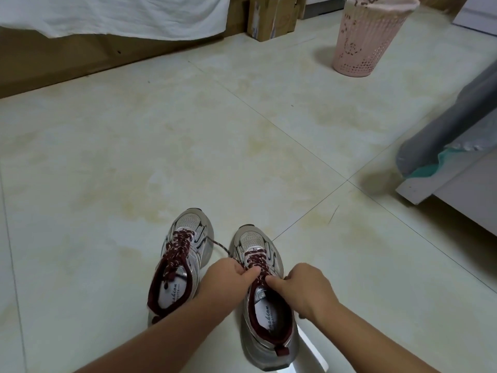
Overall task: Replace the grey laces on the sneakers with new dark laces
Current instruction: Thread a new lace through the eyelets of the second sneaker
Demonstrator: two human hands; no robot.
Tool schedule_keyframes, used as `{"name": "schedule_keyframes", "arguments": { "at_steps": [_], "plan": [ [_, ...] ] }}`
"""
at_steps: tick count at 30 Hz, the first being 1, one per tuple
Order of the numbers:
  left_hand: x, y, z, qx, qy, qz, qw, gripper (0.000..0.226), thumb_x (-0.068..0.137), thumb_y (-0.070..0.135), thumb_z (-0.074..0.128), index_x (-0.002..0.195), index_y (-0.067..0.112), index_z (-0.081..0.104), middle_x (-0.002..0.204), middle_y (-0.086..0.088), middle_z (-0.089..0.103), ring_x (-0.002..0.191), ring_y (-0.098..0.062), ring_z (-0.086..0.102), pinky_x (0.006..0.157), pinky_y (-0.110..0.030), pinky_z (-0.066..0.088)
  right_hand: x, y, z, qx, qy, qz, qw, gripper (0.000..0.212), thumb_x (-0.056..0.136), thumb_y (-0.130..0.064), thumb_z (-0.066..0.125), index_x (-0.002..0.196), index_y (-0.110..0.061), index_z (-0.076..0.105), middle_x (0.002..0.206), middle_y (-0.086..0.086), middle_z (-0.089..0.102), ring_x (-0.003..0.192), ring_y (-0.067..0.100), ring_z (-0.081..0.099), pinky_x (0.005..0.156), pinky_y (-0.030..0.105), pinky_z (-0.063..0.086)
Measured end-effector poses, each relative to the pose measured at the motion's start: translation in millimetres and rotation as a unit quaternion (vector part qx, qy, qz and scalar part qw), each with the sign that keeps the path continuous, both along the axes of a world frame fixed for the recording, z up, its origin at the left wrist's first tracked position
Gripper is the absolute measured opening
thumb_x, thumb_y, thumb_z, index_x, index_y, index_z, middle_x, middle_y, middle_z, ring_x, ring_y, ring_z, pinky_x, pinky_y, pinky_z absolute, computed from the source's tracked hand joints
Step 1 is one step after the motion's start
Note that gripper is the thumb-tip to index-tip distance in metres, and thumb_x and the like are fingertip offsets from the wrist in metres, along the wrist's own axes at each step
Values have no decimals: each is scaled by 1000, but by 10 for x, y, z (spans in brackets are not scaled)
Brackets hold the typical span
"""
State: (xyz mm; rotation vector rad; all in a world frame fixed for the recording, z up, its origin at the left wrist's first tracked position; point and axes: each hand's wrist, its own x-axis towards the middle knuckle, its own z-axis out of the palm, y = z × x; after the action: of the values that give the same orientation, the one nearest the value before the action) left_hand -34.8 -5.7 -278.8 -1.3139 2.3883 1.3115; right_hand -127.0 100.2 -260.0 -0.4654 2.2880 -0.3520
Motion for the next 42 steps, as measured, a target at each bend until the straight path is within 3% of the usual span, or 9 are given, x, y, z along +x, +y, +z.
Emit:
{"name": "schedule_keyframes", "arguments": {
  "at_steps": [4, 10, 15, 17, 20, 24, 29, 33, 42],
  "plan": [
    [-67, 70, 10, 137, 152, 136, 969, 17, 84, 8, 64, 69, 14, 57, 65, 2, 57, 64, -9, 53, 57, -12, 42, 33, -24, -59, -134, 34, -80, 987, 35, 85, -27, 64, 59, -6, 54, 53, 0, 49, 52, 15, 44, 51, 26, 36],
    [-92, 55, 15, 246, 223, 152, 931, 23, 93, -1, 46, 71, 6, 52, 60, -1, 59, 53, -9, 49, 53, -16, 39, 55, -49, -51, -343, -211, -296, 866, 32, 99, -6, 36, 74, -3, 55, 61, 8, 60, 39, 9, 43, 38, 17, 32],
    [-97, 26, -79, 255, 196, 196, 926, 26, 94, 1, 44, 71, 7, 52, 59, -3, 56, 48, -8, 43, 50, -18, 37, 30, -40, -161, -299, -148, -218, 917, 41, 97, -8, 42, 56, -9, 50, 41, -4, 48, 34, 2, 36, 46, 16, 31],
    [-92, 34, -61, 216, 212, 168, 938, 24, 93, 1, 48, 70, 8, 53, 60, -1, 57, 51, -7, 47, 52, -17, 39, 9, -86, -194, -278, -88, -184, 939, 44, 92, -12, 52, 48, -12, 49, 39, -5, 46, 38, 5, 38, 53, 22, 34],
    [-70, 16, -97, -61, 229, 7, 972, 15, 86, 13, 58, 71, 11, 60, 78, 15, 53, 74, -1, 47, 71, -14, 35, 26, -144, -176, -271, -50, -125, 953, 35, 86, -18, 61, 53, -13, 50, 48, -2, 44, 50, 12, 38, 56, 26, 32],
    [-103, -50, -73, -231, 259, -144, 927, 15, 74, 25, 51, 70, 14, 60, 104, 7, 60, 100, -5, 46, 87, -14, 30, 44, -159, -144, -243, -91, -24, 966, 33, 89, -8, 47, 58, -16, 46, 58, -2, 44, 58, 12, 39, 58, 25, 32],
    [-135, -77, -24, -157, 226, -176, 945, 12, 81, 31, 49, 78, 20, 54, 73, 13, 51, 71, -2, 43, 65, -12, 30, 2, -81, -98, -281, -172, -18, 944, 21, 88, -14, 55, 70, -5, 58, 65, 8, 43, 62, 16, 38, 58, 26, 32],
    [-174, -86, 10, -106, 222, -178, 953, 13, 91, 15, 48, 81, 19, 54, 69, 14, 47, 68, 2, 44, 63, -9, 32, -5, -83, -105, -278, -164, -53, 945, 46, 91, -19, 54, 48, -14, 39, 50, 1, 34, 45, 10, 26, 47, 20, 23],
    [-116, 48, -28, -95, 203, -116, 968, 34, 75, 4, 66, 70, 33, 50, 69, 18, 52, 69, 9, 50, 62, -4, 34, -31, -73, -85, -291, -223, -197, 909, 40, 87, -4, 56, 48, -12, 53, 48, 6, 51, 41, 11, 44, 43, 18, 38]
  ]
}}
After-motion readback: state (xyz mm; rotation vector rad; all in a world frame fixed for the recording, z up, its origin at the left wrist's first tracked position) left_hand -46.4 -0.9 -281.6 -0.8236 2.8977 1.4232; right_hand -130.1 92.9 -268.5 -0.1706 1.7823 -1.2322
